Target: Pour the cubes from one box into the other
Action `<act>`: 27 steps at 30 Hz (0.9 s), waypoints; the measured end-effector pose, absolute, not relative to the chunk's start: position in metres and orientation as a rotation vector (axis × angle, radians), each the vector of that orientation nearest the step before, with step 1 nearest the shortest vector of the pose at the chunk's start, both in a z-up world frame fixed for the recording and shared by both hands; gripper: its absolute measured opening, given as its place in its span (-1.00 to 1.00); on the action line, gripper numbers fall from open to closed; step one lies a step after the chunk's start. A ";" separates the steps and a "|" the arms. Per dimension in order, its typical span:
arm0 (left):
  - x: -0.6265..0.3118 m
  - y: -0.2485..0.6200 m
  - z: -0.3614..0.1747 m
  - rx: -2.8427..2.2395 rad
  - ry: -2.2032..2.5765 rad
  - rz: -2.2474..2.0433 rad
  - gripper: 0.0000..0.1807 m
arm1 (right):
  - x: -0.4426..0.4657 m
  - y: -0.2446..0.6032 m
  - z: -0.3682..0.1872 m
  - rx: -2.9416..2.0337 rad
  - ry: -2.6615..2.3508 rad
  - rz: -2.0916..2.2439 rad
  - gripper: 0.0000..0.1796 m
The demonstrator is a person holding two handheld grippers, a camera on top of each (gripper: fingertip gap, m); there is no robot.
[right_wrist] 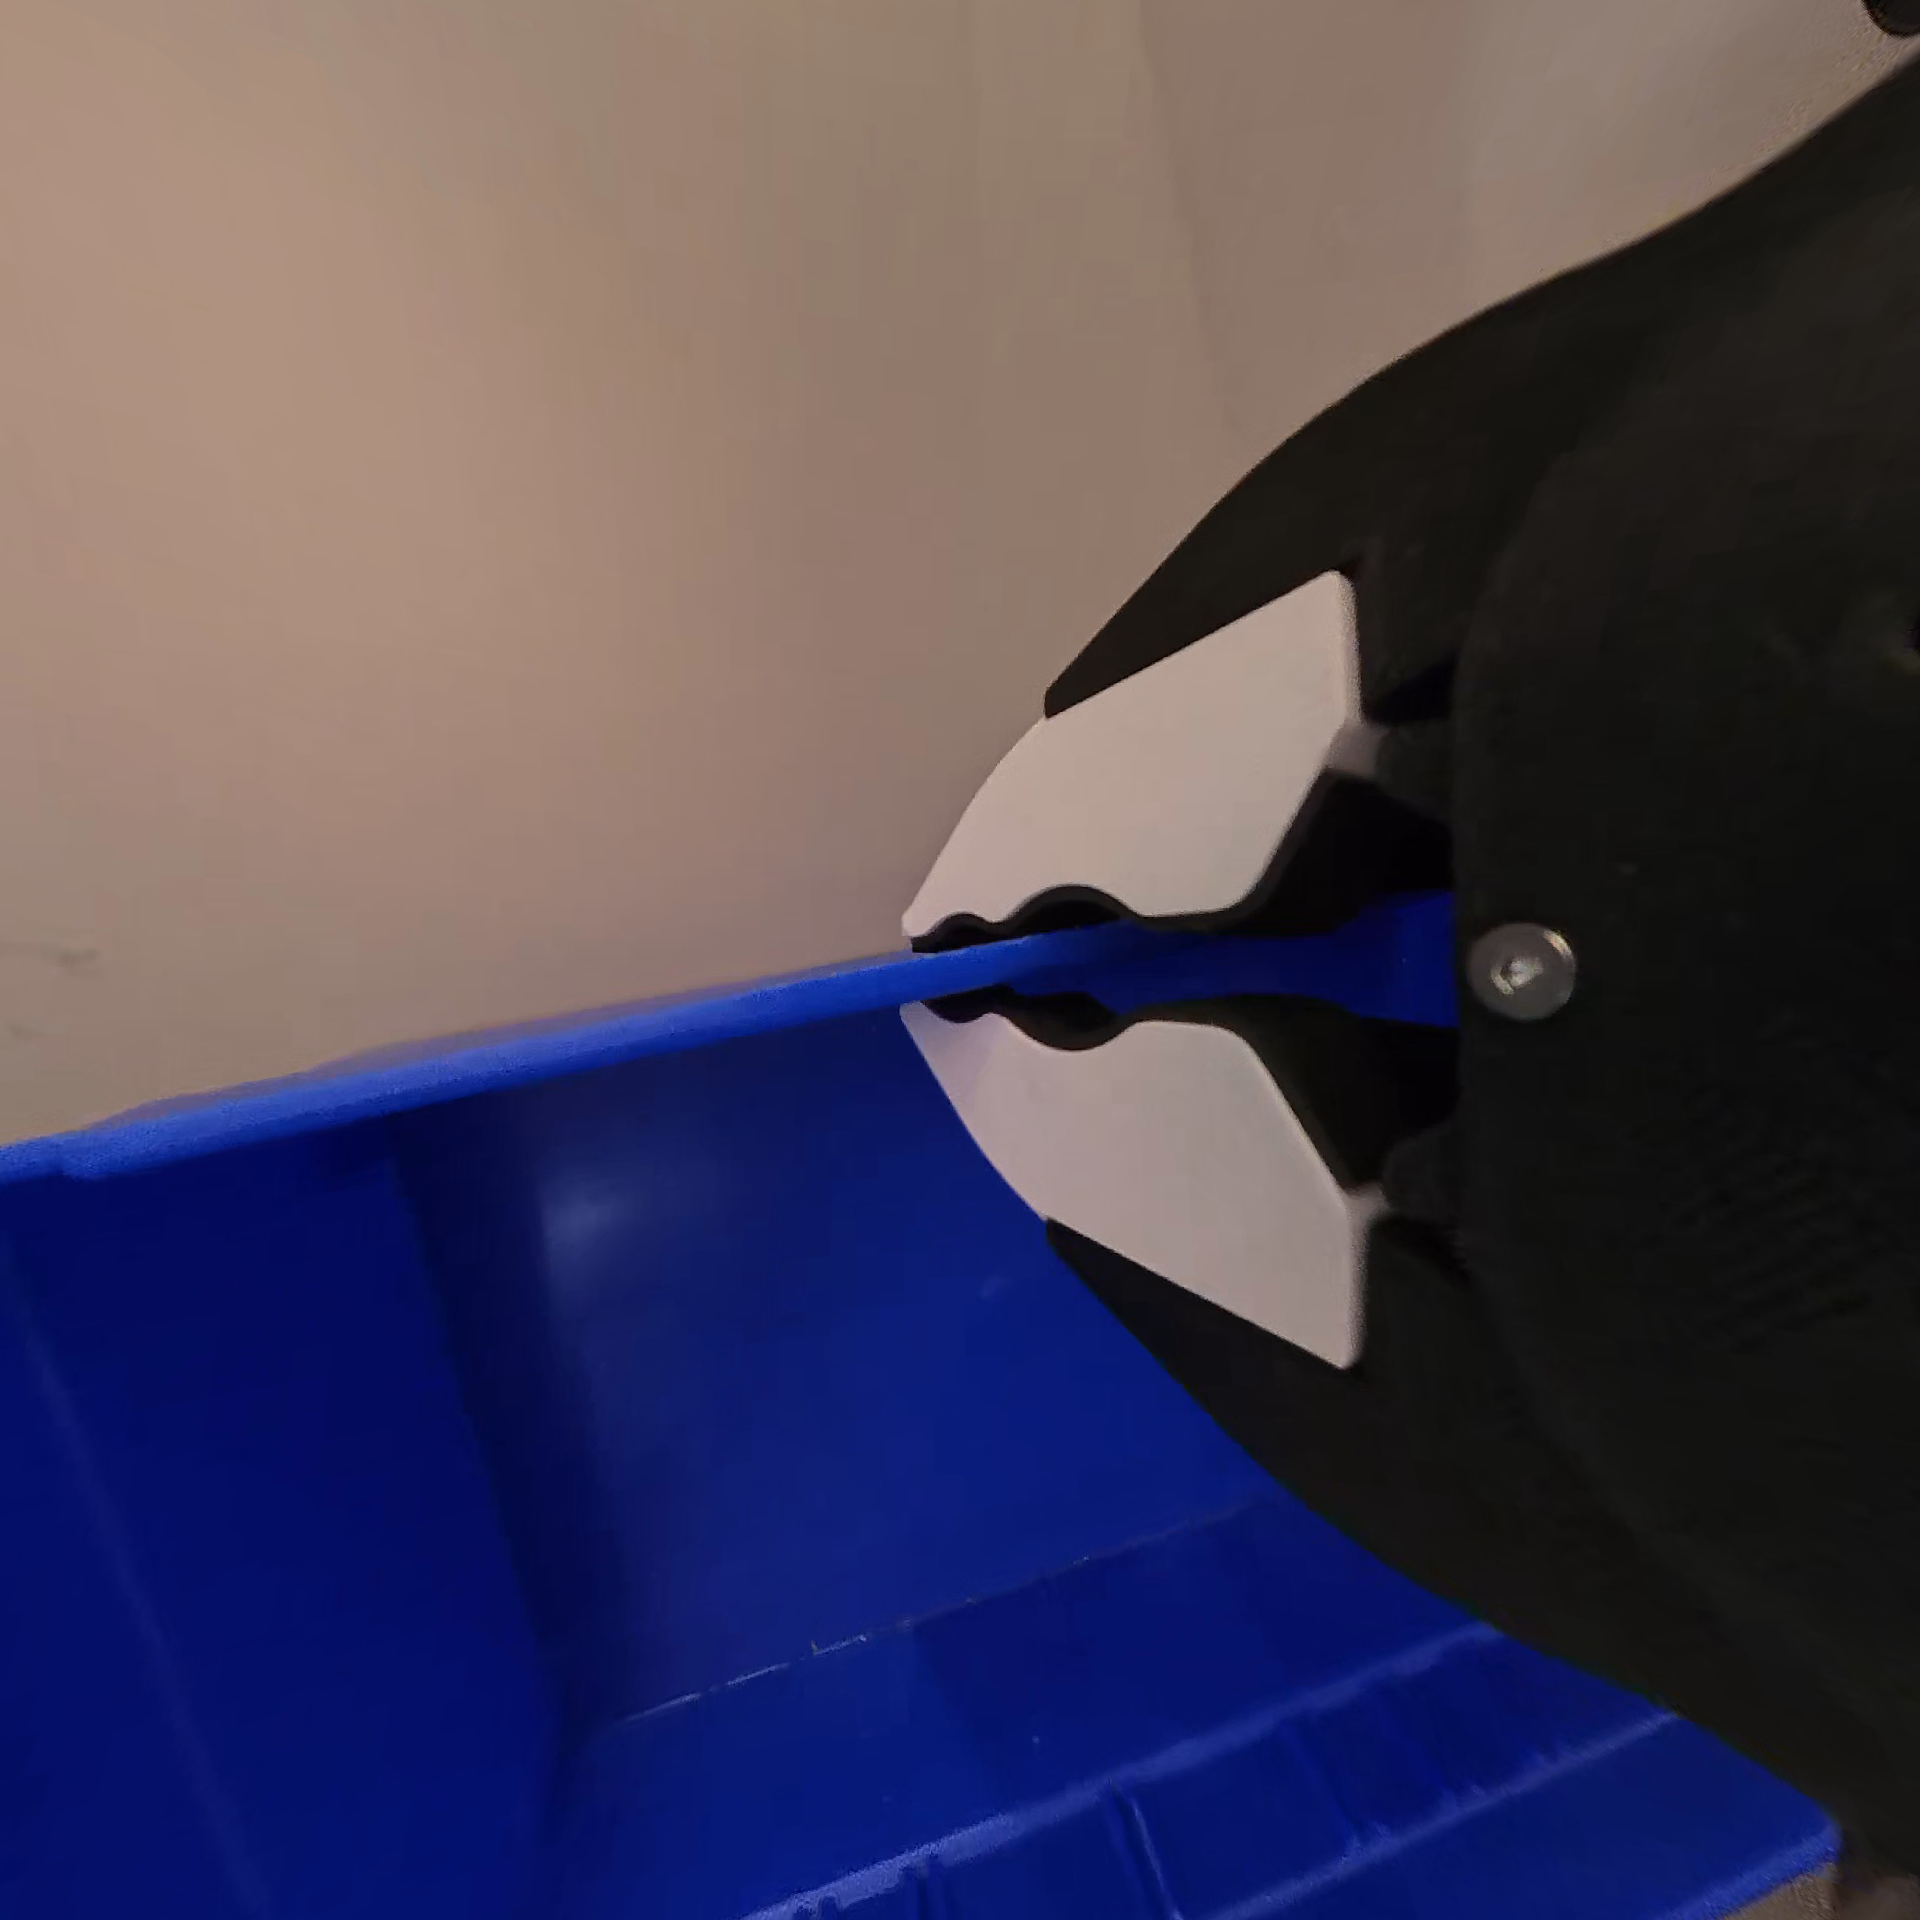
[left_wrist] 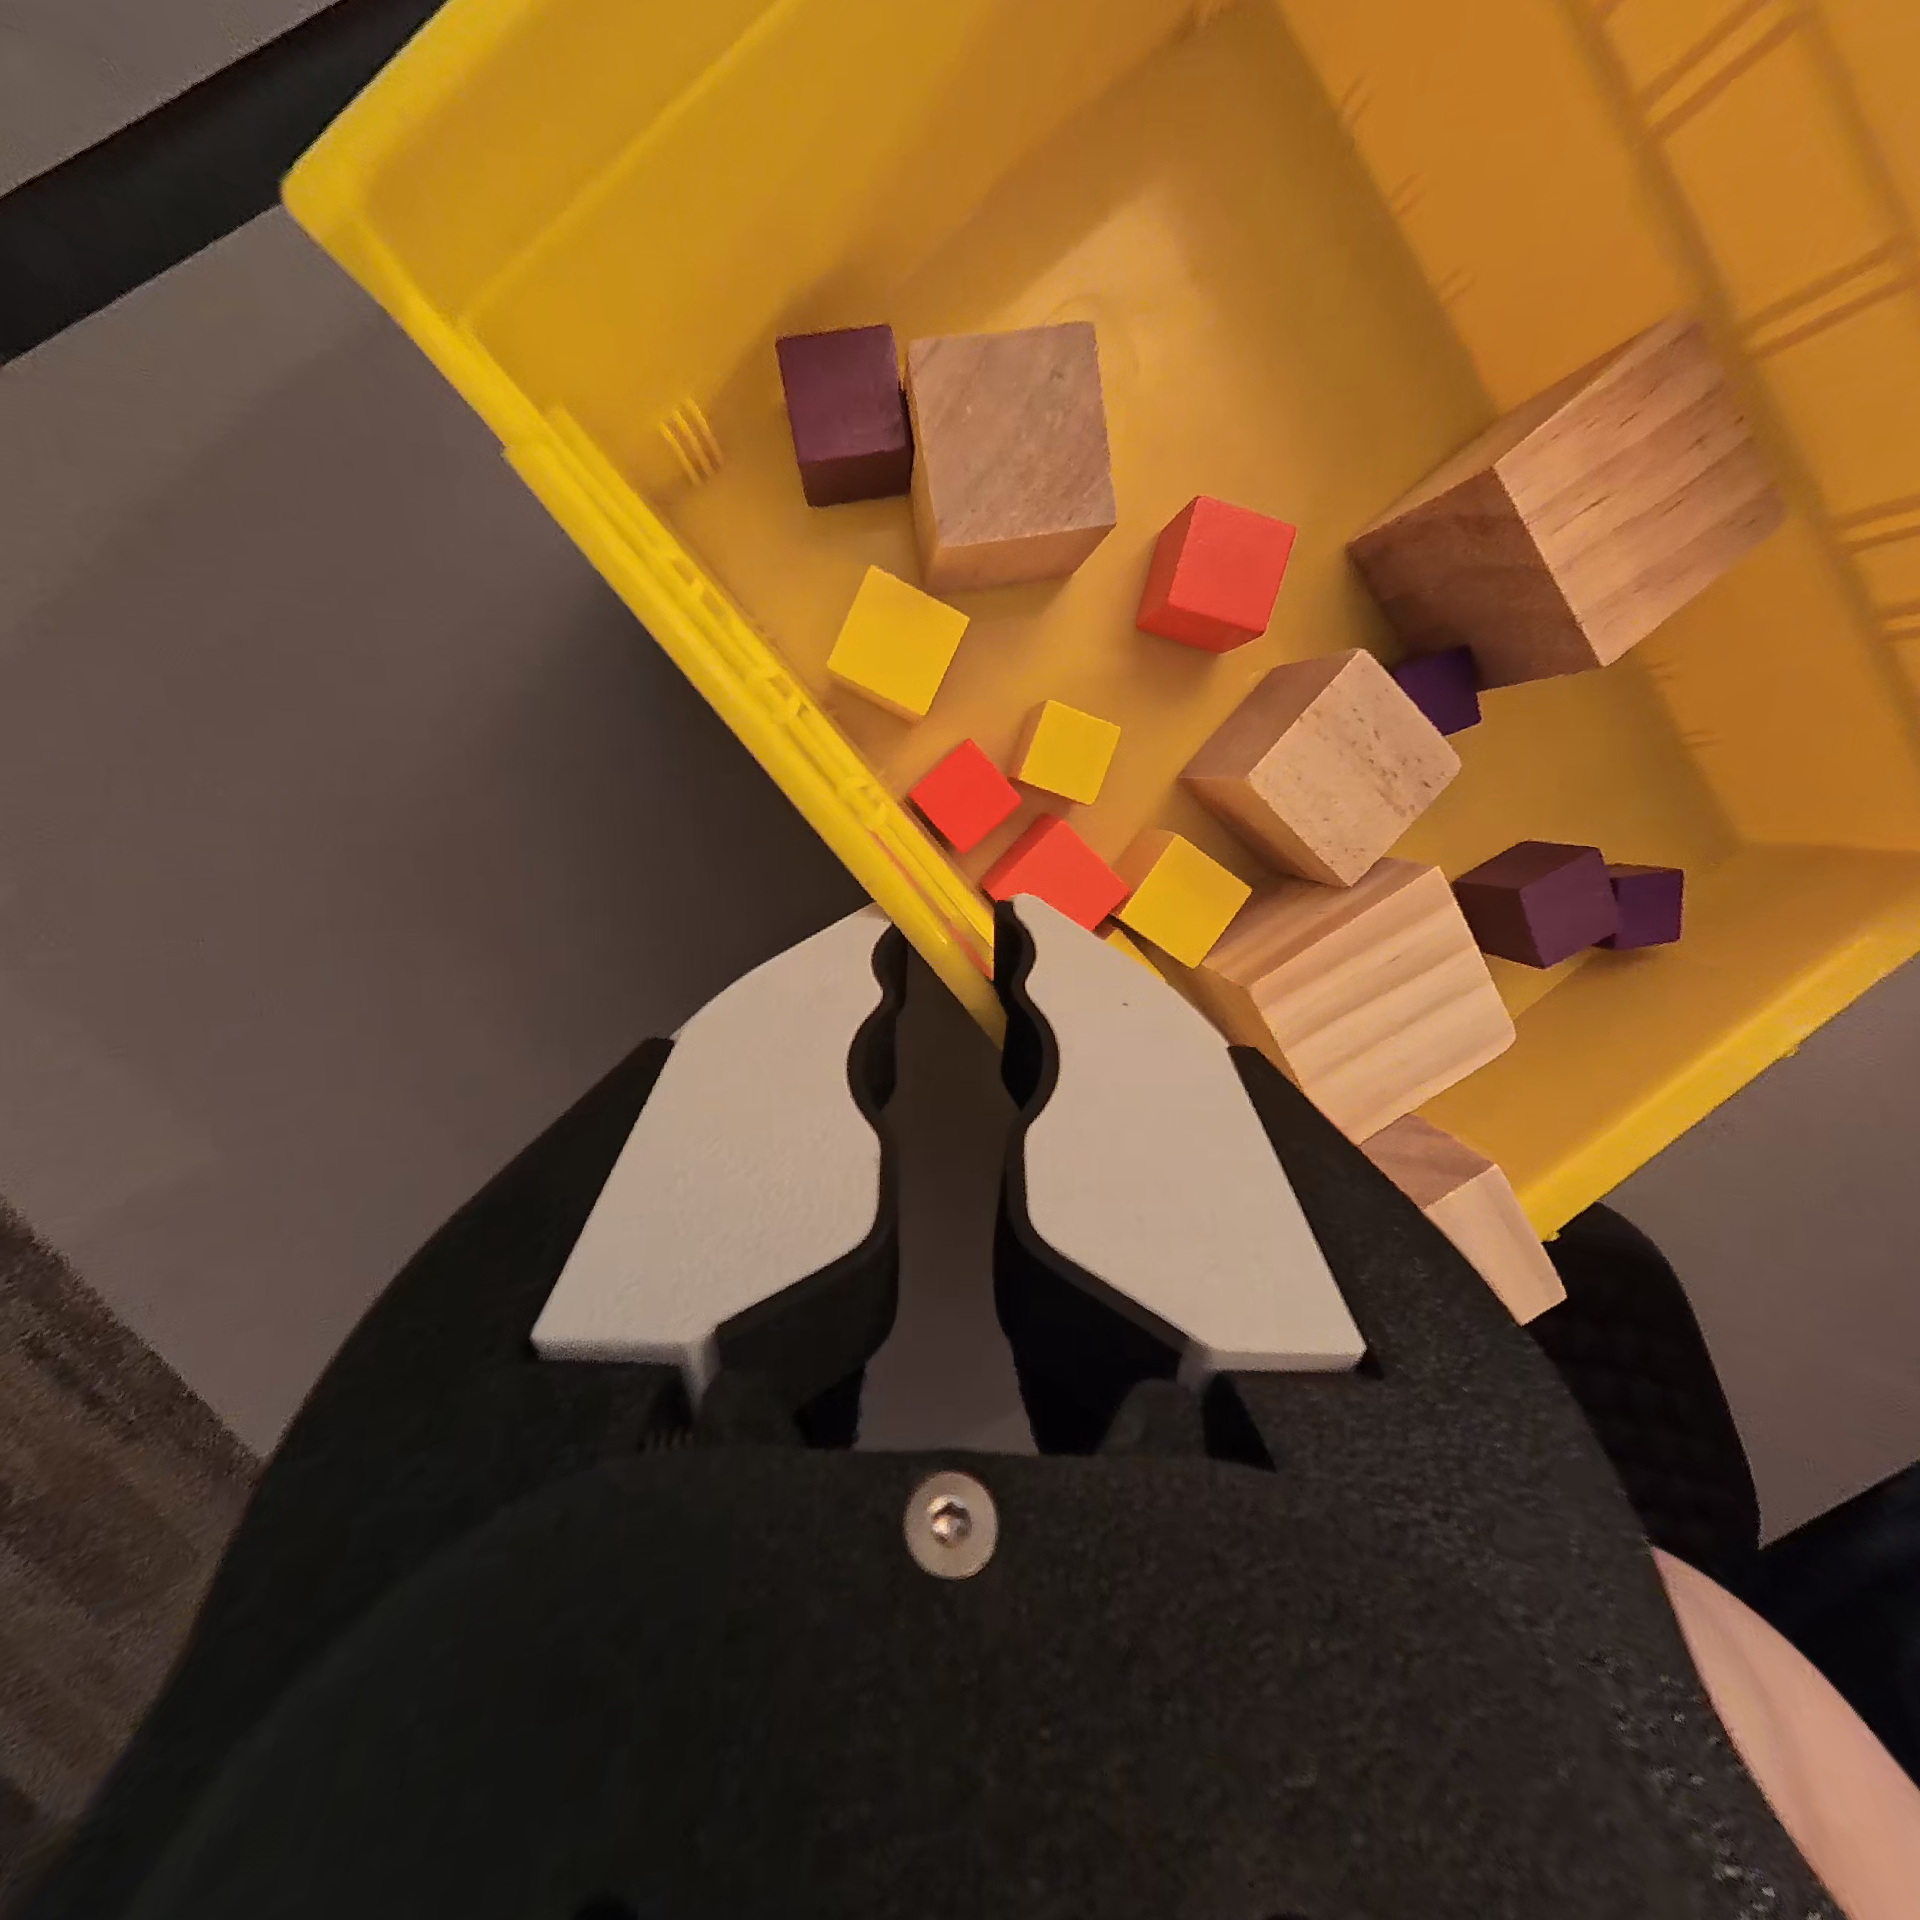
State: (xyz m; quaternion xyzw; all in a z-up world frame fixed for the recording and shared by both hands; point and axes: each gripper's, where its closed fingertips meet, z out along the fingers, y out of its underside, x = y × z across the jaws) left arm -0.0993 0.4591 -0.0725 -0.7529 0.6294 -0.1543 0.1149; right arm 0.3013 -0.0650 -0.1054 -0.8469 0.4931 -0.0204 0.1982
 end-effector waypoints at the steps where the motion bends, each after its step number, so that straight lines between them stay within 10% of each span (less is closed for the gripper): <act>1: -0.101 0.461 -0.072 -2.208 1.841 -0.439 -0.83 | 0.304 -0.066 -0.105 -2.362 1.391 -0.071 -0.93; 12: -0.098 0.464 -0.072 -2.167 1.880 -0.512 -0.83 | 0.315 -0.071 -0.096 -2.305 1.281 -0.134 -0.93; 27: -0.103 0.468 -0.072 -2.150 1.900 -0.170 -0.81 | 0.281 0.002 0.133 -1.527 0.718 -0.466 -0.89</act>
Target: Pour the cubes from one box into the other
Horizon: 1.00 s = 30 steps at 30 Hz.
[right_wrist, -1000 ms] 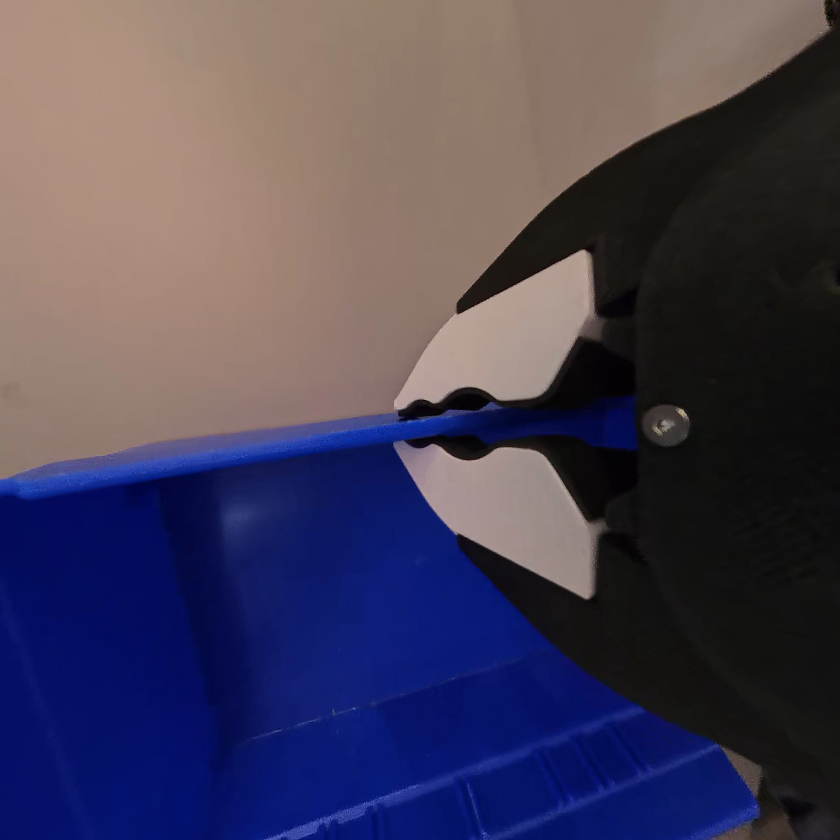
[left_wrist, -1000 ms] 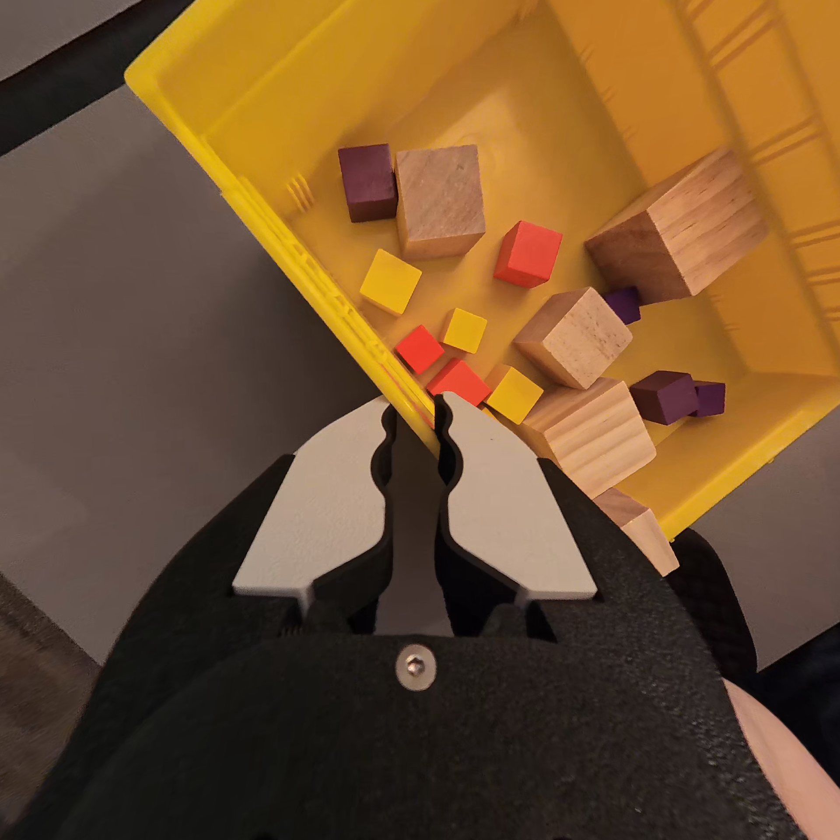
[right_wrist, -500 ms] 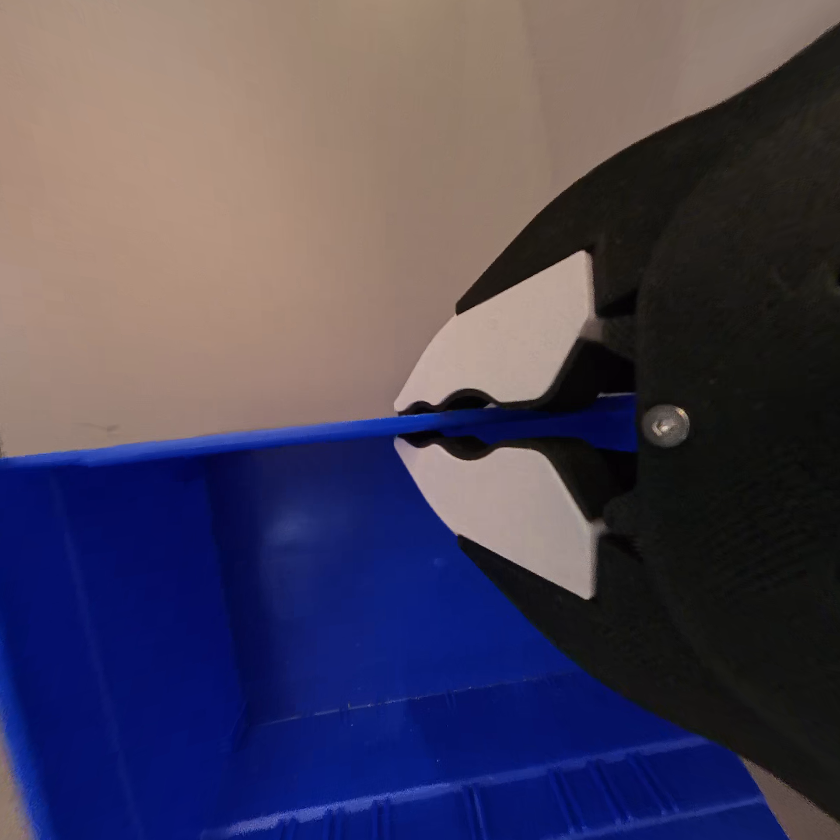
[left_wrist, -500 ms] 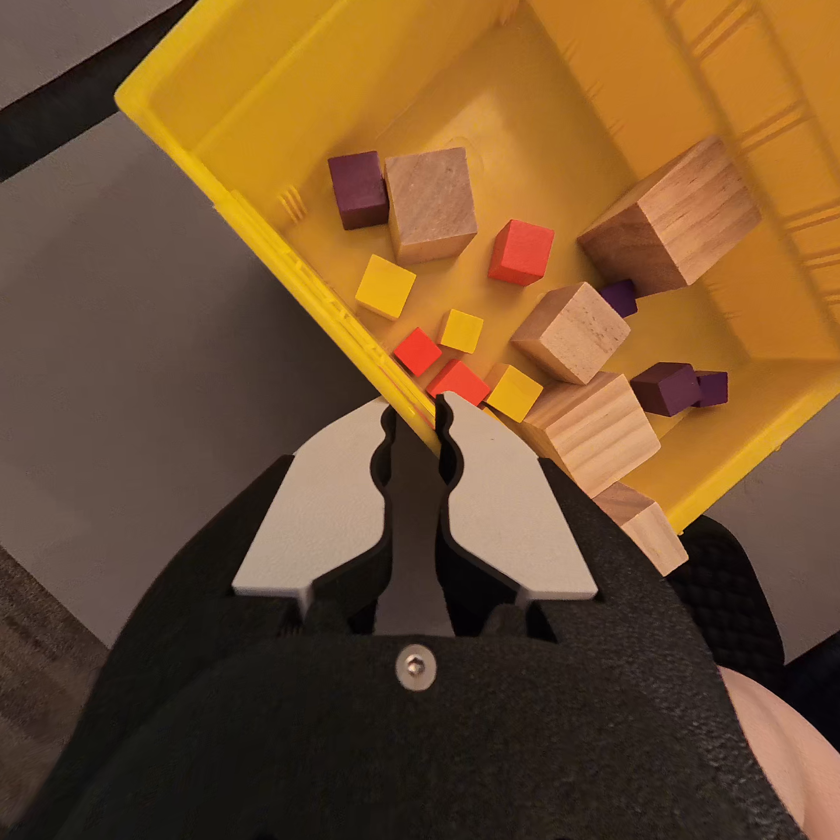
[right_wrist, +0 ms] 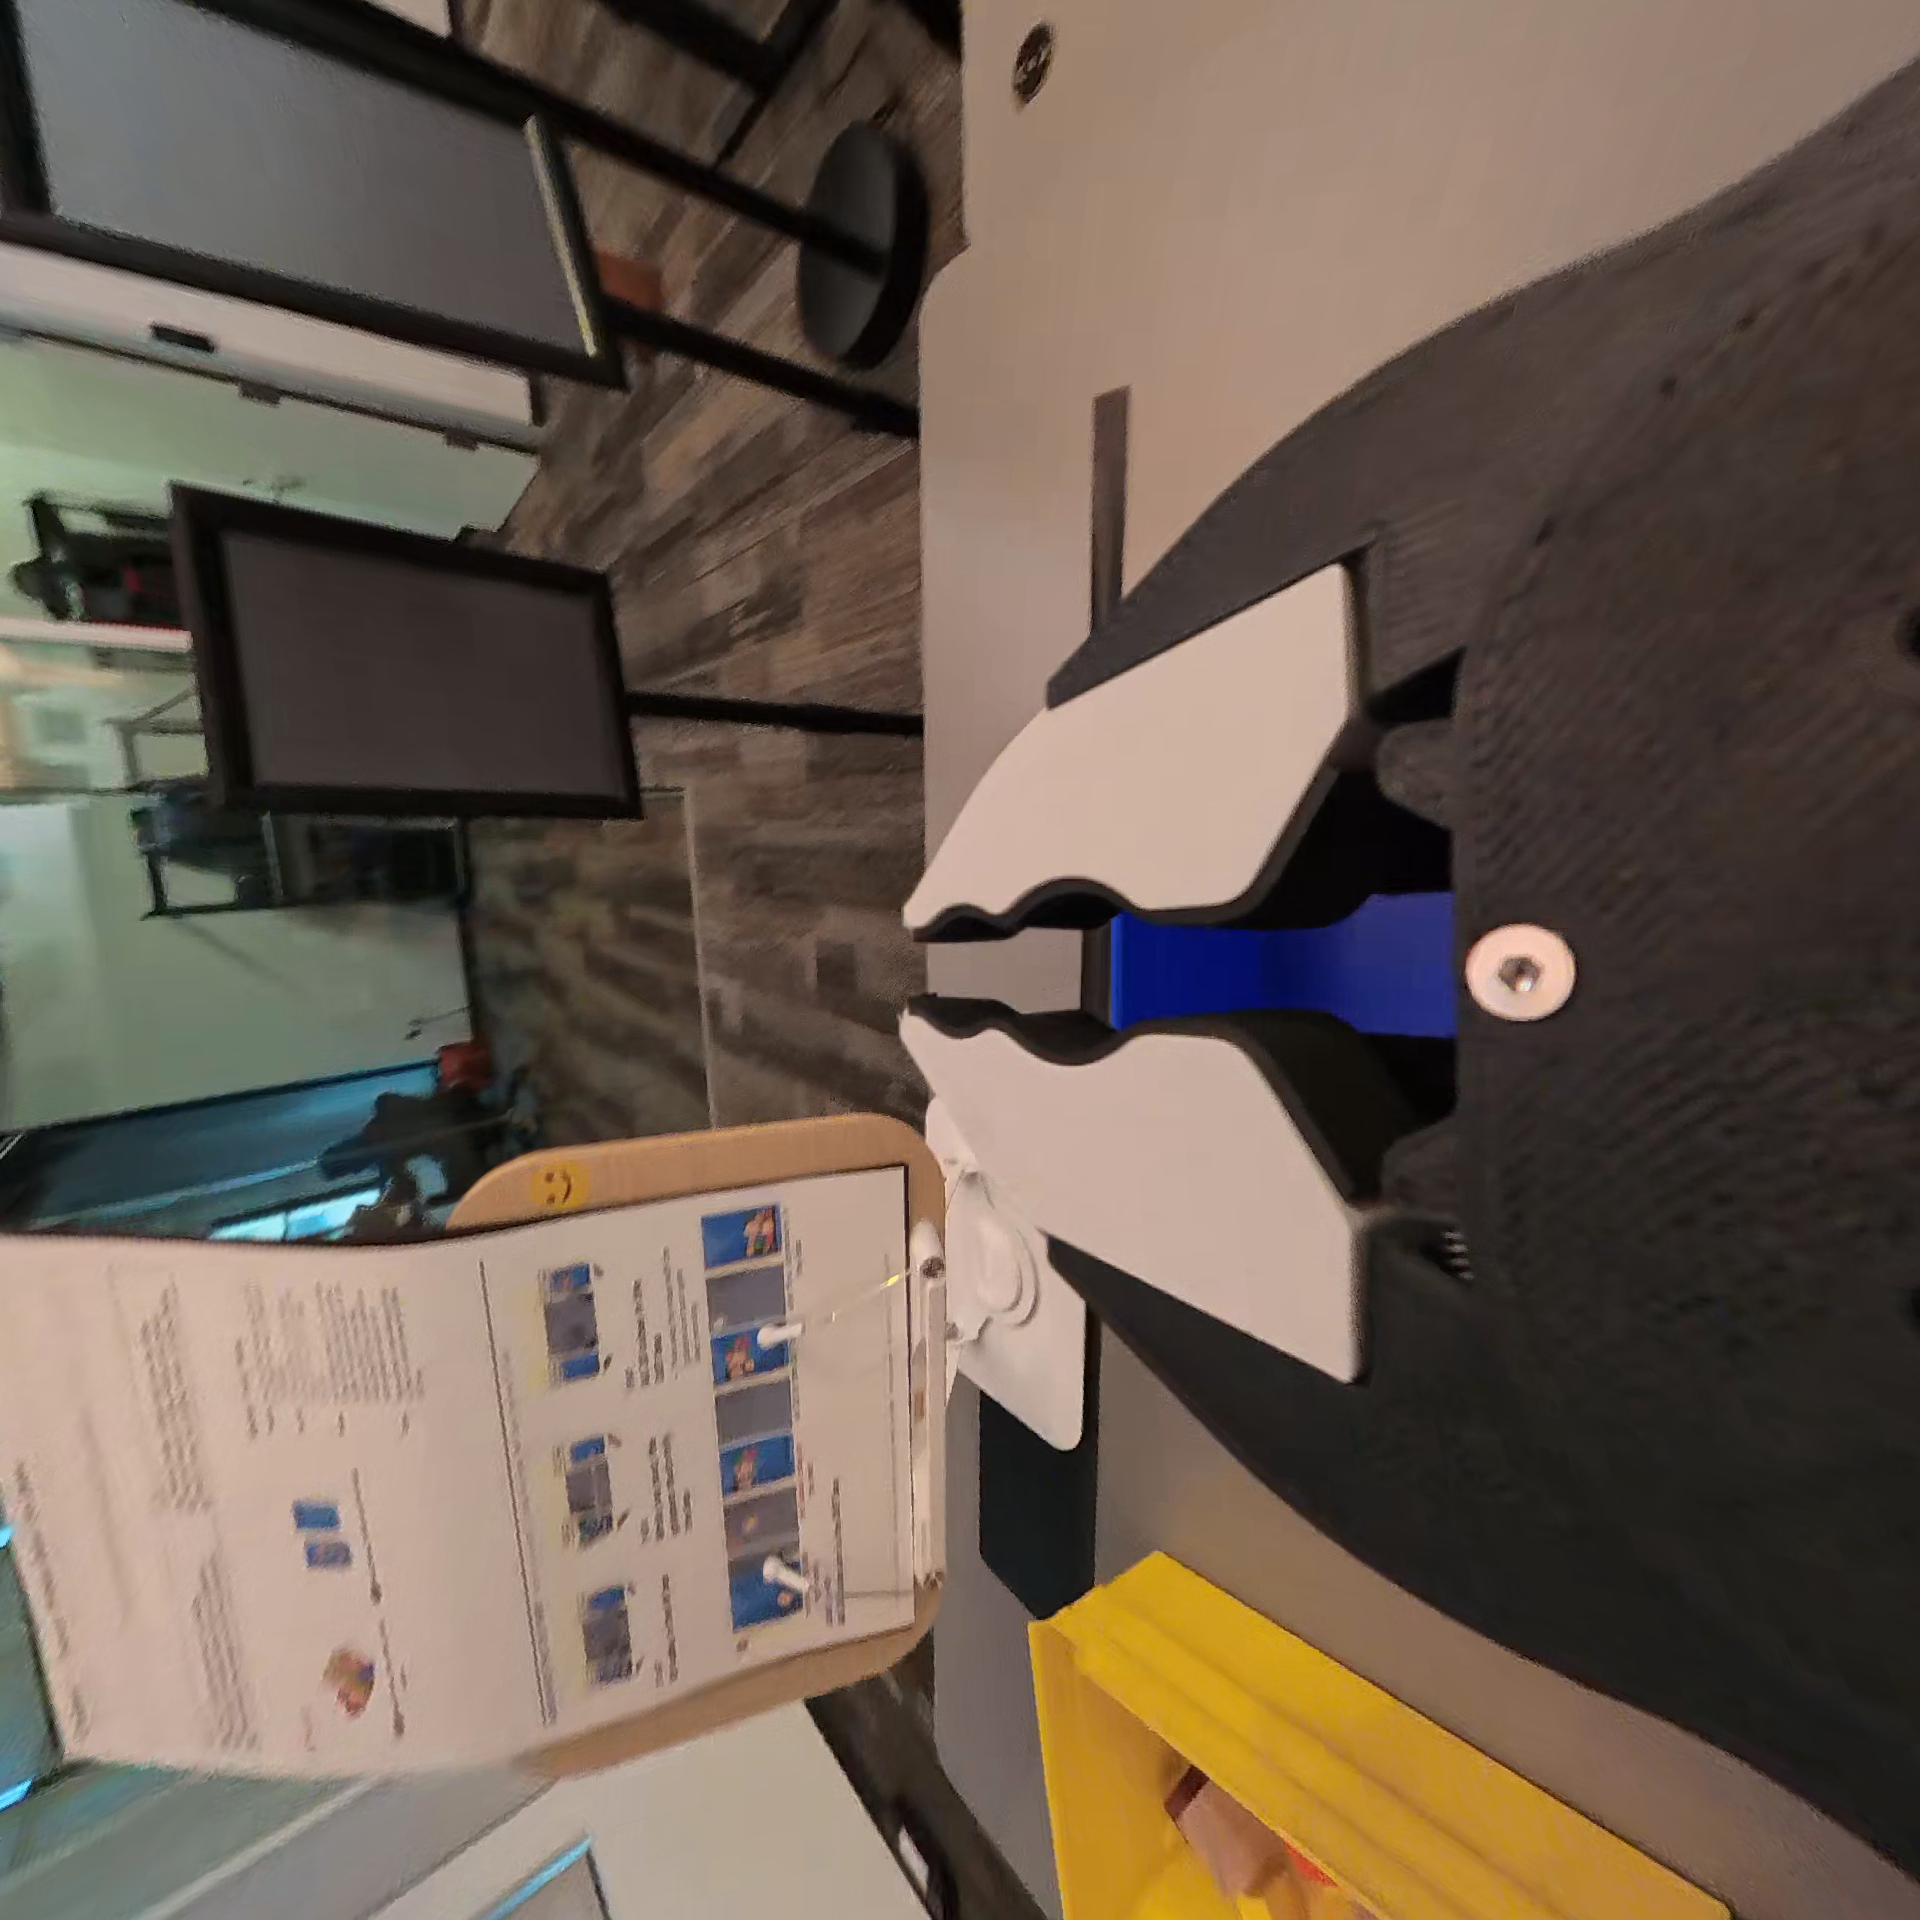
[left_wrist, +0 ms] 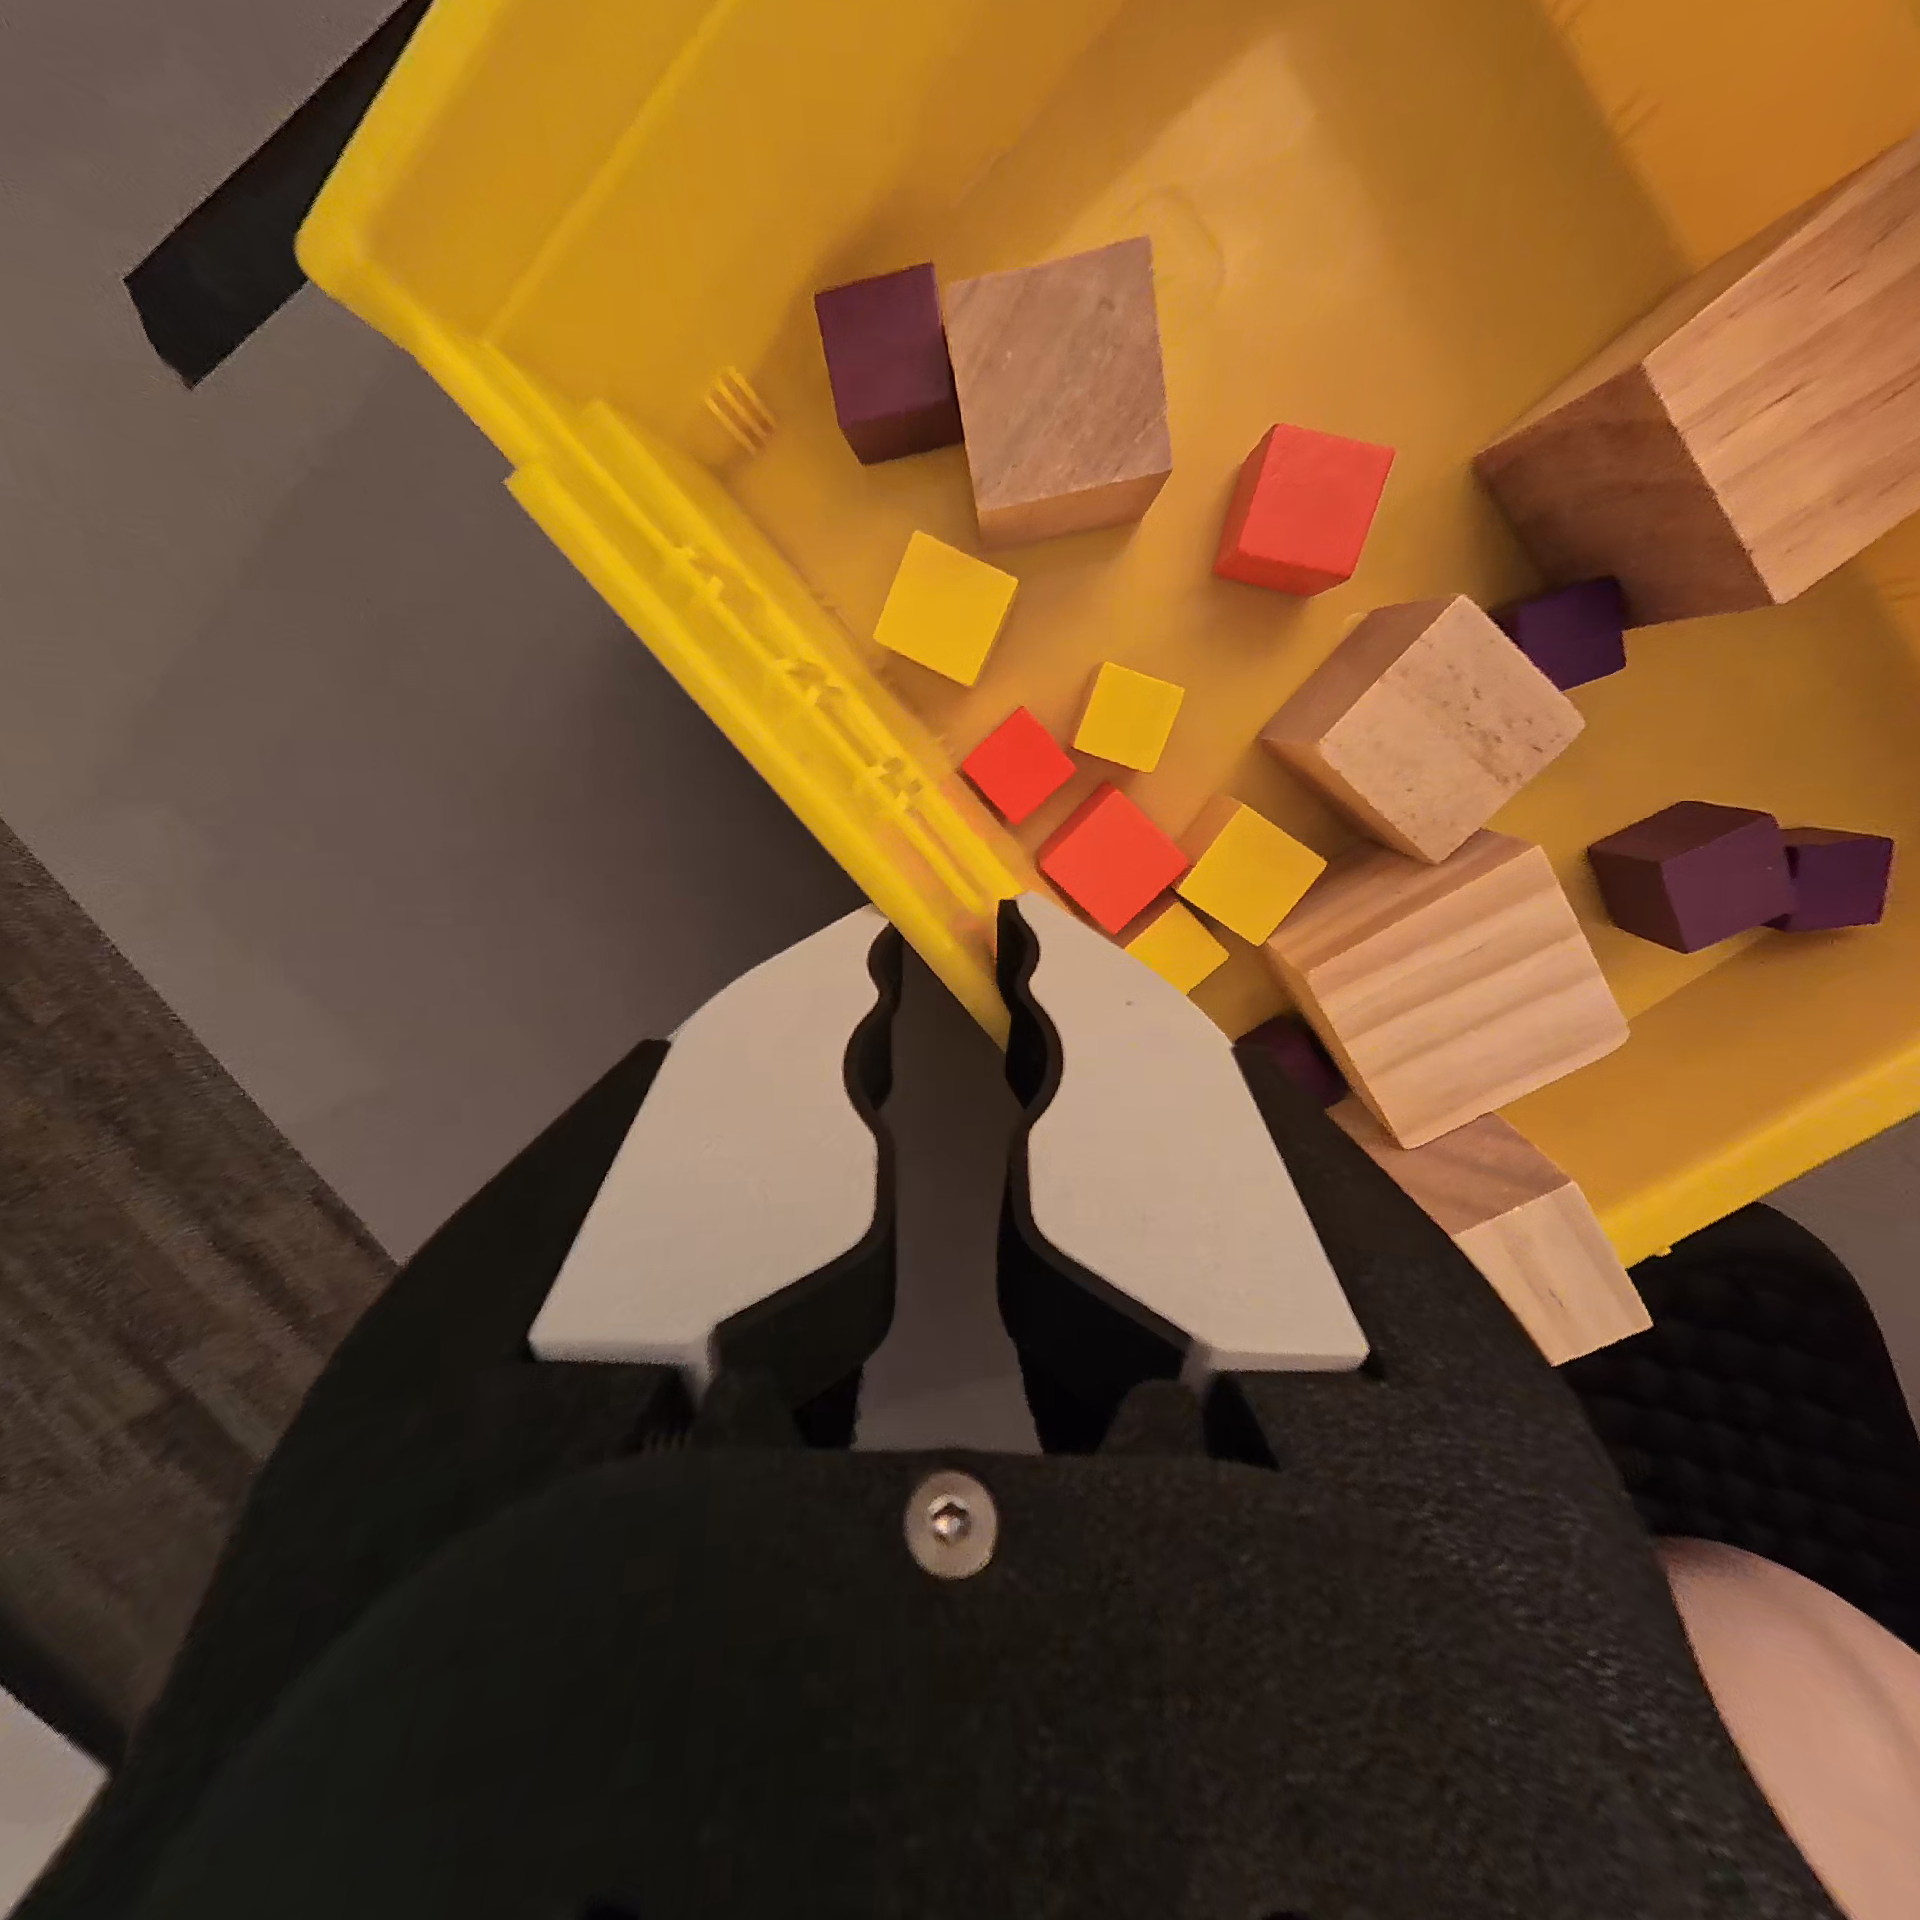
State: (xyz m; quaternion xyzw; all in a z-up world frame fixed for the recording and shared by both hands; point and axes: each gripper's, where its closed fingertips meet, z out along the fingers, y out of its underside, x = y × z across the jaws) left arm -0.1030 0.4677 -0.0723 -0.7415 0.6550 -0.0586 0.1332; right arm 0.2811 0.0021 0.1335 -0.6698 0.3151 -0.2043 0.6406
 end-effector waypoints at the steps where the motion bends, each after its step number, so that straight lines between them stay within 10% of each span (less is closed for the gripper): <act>1: -0.103 0.468 -0.072 -2.148 1.908 -0.169 -0.81 | 0.278 0.006 0.132 -1.526 0.691 -0.474 -0.89; 30: -0.126 0.497 -0.073 -2.291 1.773 -0.175 -0.86 | 0.288 0.019 0.114 -1.606 0.633 -0.520 -0.90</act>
